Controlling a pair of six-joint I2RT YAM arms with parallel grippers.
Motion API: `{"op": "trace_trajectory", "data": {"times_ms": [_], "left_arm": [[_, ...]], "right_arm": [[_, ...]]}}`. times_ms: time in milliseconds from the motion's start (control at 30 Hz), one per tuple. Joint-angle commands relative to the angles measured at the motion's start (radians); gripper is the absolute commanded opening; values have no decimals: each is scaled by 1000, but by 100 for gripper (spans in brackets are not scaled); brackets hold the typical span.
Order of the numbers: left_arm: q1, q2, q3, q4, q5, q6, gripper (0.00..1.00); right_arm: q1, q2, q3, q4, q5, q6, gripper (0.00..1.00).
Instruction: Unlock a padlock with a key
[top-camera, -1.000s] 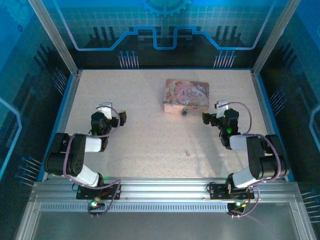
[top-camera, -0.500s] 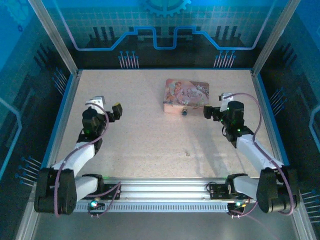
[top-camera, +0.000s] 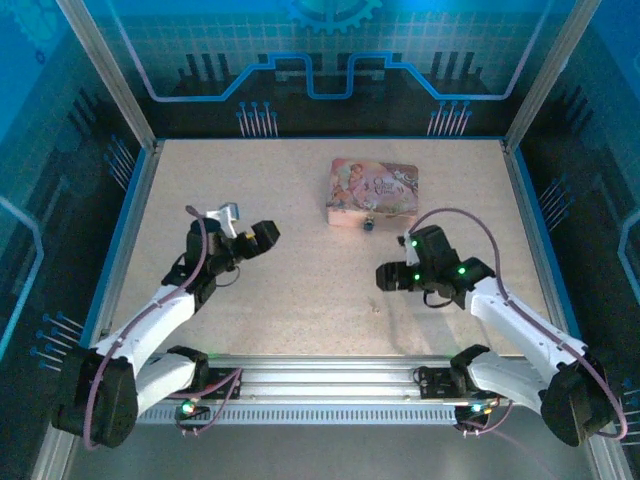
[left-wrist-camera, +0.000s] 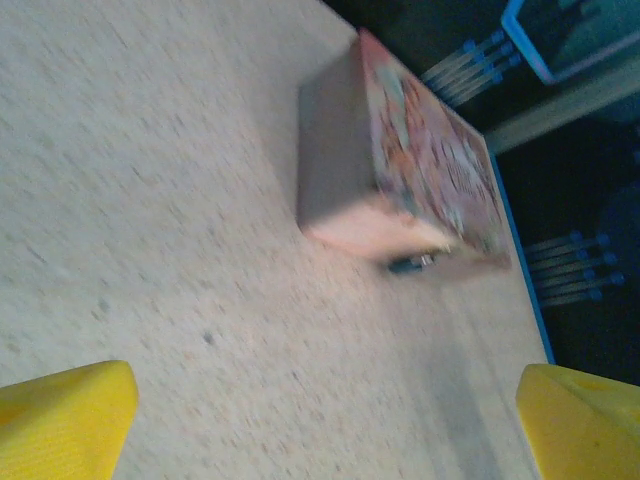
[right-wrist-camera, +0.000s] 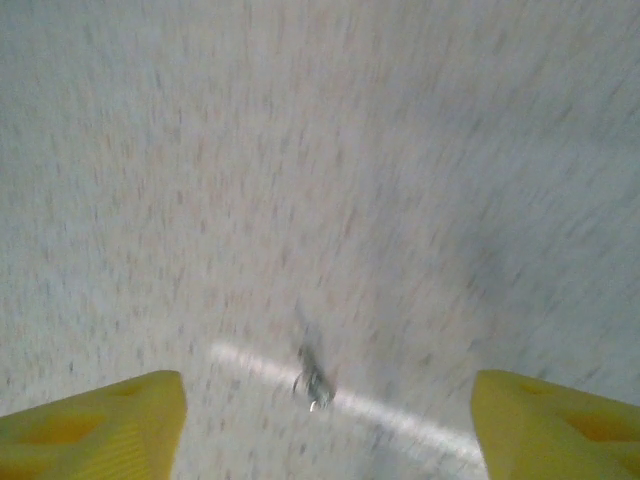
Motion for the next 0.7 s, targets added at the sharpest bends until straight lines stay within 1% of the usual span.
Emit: {"op": "trace_trajectory", "data": {"times_ms": [0, 100, 200, 400, 500, 667], "left_arm": [[-35, -7, 2, 10, 1, -53, 99], [-46, 16, 15, 29, -3, -52, 99], [-62, 32, 29, 35, -4, -52, 99], [-84, 37, 37, 37, -12, -54, 99], [-88, 33, 39, 40, -14, -54, 99], [-97, 25, 42, 44, -15, -45, 99]], "right_arm": [[55, 20, -56, -61, -80, 117, 71], [82, 66, -81, 0, -116, 148, 66], [113, 127, -75, 38, -117, 162, 60], [144, 210, -44, 77, -80, 178, 50], [145, 233, -38, 78, -52, 183, 47], [146, 269, -31, 97, -39, 185, 42]]}}
